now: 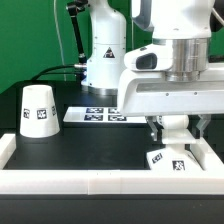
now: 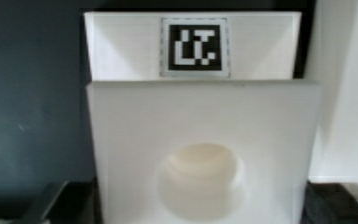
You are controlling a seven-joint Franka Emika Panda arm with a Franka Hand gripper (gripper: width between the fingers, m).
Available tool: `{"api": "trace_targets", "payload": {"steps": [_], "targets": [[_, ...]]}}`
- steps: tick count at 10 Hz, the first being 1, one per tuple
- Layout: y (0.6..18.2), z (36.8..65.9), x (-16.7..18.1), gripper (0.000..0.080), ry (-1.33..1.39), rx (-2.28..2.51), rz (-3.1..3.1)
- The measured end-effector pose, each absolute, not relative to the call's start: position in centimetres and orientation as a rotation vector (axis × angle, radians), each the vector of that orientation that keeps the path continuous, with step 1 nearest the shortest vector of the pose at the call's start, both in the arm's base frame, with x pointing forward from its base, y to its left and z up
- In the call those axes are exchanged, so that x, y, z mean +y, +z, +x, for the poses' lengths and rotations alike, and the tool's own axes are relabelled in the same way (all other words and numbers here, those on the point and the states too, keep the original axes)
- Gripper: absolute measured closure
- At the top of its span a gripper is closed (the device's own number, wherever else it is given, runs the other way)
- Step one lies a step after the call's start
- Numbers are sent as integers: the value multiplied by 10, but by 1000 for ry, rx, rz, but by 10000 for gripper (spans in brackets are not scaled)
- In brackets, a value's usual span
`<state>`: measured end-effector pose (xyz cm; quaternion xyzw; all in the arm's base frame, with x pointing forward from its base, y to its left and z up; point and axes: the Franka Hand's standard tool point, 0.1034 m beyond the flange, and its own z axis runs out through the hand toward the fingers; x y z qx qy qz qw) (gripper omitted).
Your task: Assemble lamp
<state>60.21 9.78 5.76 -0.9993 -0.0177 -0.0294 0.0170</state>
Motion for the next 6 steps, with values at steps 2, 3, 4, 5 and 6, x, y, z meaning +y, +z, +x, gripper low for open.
{"api": "trace_targets", "payload": {"steps": [2, 3, 4, 5, 6], "targets": [[58, 609, 95, 263, -113, -141, -3104], [58, 612, 96, 263, -118, -139, -3103], [58, 613, 98, 263, -118, -143, -3103], [58, 614, 99, 263, -116, -145, -3103], [58, 614, 100, 263, -111, -145, -3103]]}}
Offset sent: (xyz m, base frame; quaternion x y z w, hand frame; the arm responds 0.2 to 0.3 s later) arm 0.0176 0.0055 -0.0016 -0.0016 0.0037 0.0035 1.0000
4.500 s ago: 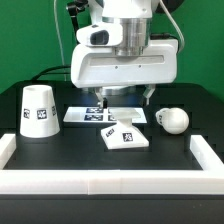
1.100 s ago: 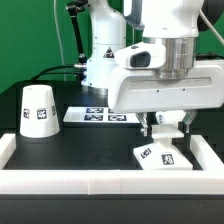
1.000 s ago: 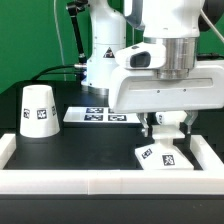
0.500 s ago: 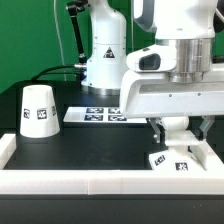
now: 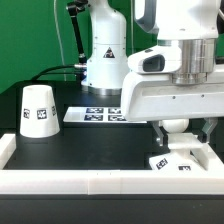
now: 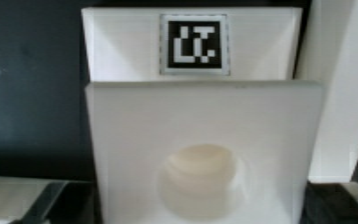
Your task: Assemble lamp
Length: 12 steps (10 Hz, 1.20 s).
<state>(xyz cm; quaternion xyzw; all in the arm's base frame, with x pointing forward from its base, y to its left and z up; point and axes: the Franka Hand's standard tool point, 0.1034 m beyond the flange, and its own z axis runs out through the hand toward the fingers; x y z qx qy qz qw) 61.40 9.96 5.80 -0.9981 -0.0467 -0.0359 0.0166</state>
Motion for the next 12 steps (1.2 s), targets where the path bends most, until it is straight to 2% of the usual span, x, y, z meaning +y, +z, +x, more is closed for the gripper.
{"api": "trace_targets", "payload": {"steps": [1, 2, 4, 6, 9, 12], "targets": [[59, 614, 101, 263, -114, -150, -3102], [61, 613, 102, 136, -116, -159, -3100], [69, 598, 105, 108, -105, -193, -3099], [79, 569, 102, 101, -84, -262, -3100], [94, 510, 98, 101, -50, -314, -3107], [94, 468, 118, 101, -33, -306, -3110]]}}
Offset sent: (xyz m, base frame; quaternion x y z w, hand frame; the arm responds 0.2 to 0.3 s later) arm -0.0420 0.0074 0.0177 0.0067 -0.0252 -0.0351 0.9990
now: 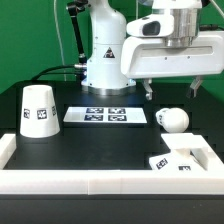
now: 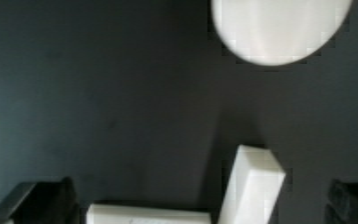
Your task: Assemble lamp
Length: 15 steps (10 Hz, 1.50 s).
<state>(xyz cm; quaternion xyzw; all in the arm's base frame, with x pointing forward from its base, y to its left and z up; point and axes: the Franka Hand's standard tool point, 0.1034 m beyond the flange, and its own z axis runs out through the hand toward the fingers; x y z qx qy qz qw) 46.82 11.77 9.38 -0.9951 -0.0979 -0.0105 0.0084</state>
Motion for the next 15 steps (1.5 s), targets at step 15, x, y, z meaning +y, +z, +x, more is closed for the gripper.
{"api": "trace_targets", "payload": {"steps": [15], "targets": [[67, 443, 133, 101, -40, -690, -3027]]}}
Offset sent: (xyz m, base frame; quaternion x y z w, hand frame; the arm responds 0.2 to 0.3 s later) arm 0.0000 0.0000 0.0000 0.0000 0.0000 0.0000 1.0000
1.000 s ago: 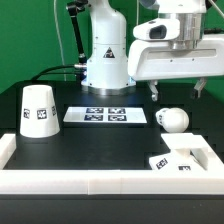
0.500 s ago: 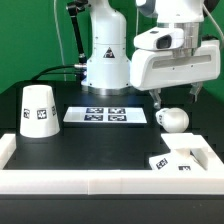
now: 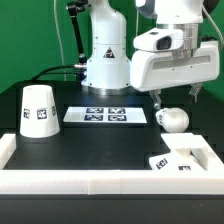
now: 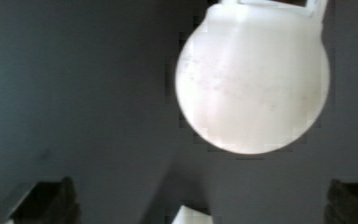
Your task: Assemble lamp
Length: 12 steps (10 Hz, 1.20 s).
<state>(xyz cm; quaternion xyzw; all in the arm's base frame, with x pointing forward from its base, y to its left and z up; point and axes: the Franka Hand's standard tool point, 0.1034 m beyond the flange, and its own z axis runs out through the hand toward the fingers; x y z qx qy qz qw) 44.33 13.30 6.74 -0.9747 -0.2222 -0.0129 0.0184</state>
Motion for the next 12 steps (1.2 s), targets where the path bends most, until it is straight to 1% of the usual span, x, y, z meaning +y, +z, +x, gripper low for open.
{"api": "trace_targets", "payload": {"steps": [3, 5, 6, 7, 9, 11, 12], "targets": [[62, 428, 147, 101, -9, -694, -3025], [62, 428, 146, 101, 14, -694, -3026], [62, 422, 146, 101, 126, -690, -3030], [65, 422, 150, 101, 217, -595, -3072], [63, 423, 152, 101, 457, -607, -3064], [62, 428, 150, 101, 643, -601, -3045], [63, 426, 144, 101, 786, -595, -3020]]}}
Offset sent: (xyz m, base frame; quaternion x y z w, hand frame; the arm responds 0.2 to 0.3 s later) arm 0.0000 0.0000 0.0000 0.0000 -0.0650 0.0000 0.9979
